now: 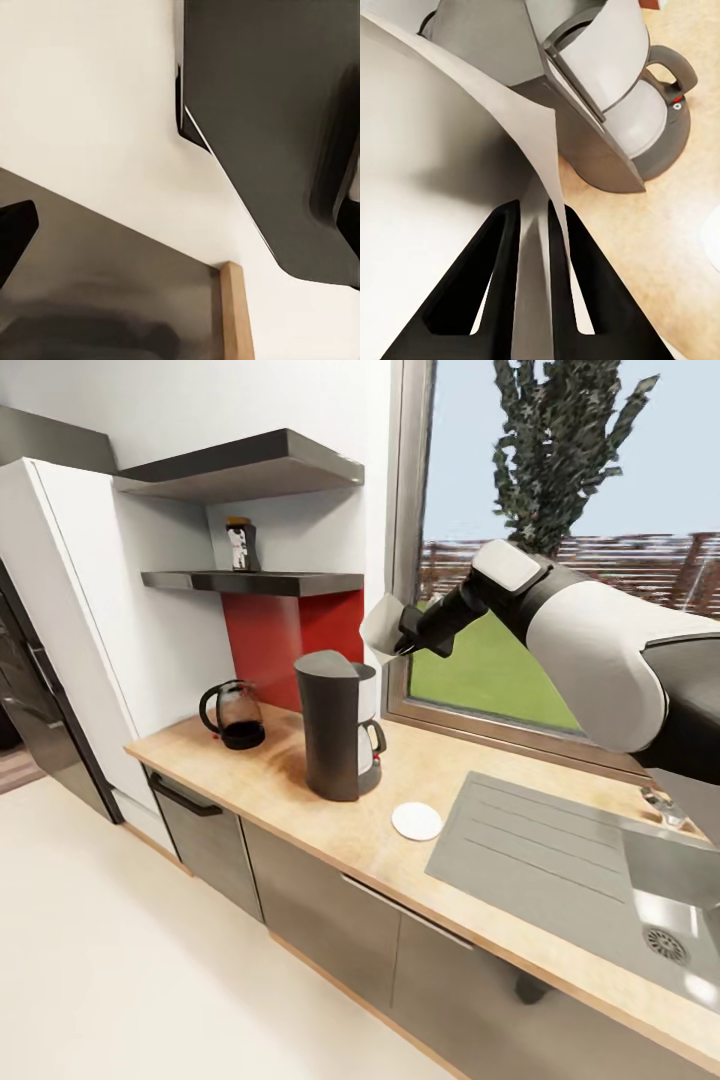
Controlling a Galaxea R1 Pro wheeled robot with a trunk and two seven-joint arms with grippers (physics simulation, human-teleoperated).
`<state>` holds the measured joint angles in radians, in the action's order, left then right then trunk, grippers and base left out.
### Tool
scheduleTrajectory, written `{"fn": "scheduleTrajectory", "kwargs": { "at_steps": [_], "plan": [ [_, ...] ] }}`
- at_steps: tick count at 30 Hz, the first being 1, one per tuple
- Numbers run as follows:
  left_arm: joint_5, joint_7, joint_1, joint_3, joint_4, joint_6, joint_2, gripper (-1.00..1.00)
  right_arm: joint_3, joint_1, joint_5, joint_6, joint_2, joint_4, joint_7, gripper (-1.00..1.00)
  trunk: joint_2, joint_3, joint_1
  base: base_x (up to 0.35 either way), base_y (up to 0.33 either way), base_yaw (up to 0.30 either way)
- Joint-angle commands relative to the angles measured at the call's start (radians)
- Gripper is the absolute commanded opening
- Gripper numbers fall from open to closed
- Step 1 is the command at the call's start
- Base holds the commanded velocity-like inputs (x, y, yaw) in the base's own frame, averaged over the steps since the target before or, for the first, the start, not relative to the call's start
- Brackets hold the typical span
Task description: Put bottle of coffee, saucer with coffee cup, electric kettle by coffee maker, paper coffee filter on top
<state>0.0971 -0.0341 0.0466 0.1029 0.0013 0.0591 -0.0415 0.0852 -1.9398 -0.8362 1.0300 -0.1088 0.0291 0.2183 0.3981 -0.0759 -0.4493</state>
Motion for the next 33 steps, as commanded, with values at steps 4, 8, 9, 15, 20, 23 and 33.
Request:
{"fn": "scheduleTrajectory", "kwargs": {
  "at_steps": [4,8,9,15,20,23,33],
  "plan": [
    [0.01,-0.003,0.0,0.008,0.0,0.004,0.0,1.0,0.008,-0.001,-0.014,0.002,0.0,0.001,0.006,-1.0,0.002,-0.002,-0.001,0.101,0.07,0.0],
    [0.01,-0.003,0.0,0.008,0.0,0.004,0.0,1.0,0.008,-0.001,-0.014,0.002,0.0,0.001,0.006,-1.0,0.002,-0.002,-0.001,0.198,0.164,0.0],
    [0.01,-0.003,0.0,0.008,0.0,0.004,0.0,1.0,0.008,-0.001,-0.014,0.002,0.0,0.001,0.006,-1.0,0.002,-0.002,-0.001,0.172,0.093,0.0],
    [0.01,-0.003,0.0,0.008,0.0,0.004,0.0,1.0,0.008,-0.001,-0.014,0.002,0.001,0.0,0.006,-1.0,0.002,-0.002,-0.001,0.051,0.027,0.0],
    [0.01,-0.003,0.0,0.008,0.0,0.004,0.0,1.0,0.008,-0.001,-0.014,0.002,-0.001,0.0,0.006,-1.0,0.002,-0.002,-0.001,0.069,0.016,0.0],
    [0.01,-0.003,0.0,0.008,0.0,0.004,0.0,1.0,0.008,-0.001,-0.014,0.002,-0.001,0.0,0.006,-1.0,0.002,-0.002,-0.001,0.179,0.114,0.0],
    [0.01,-0.003,-0.001,0.008,0.0,0.004,0.0,1.0,0.009,-0.001,-0.014,0.002,0.002,-0.001,0.006,-1.0,0.002,-0.002,-0.001,0.086,0.059,0.0]
  ]
}}
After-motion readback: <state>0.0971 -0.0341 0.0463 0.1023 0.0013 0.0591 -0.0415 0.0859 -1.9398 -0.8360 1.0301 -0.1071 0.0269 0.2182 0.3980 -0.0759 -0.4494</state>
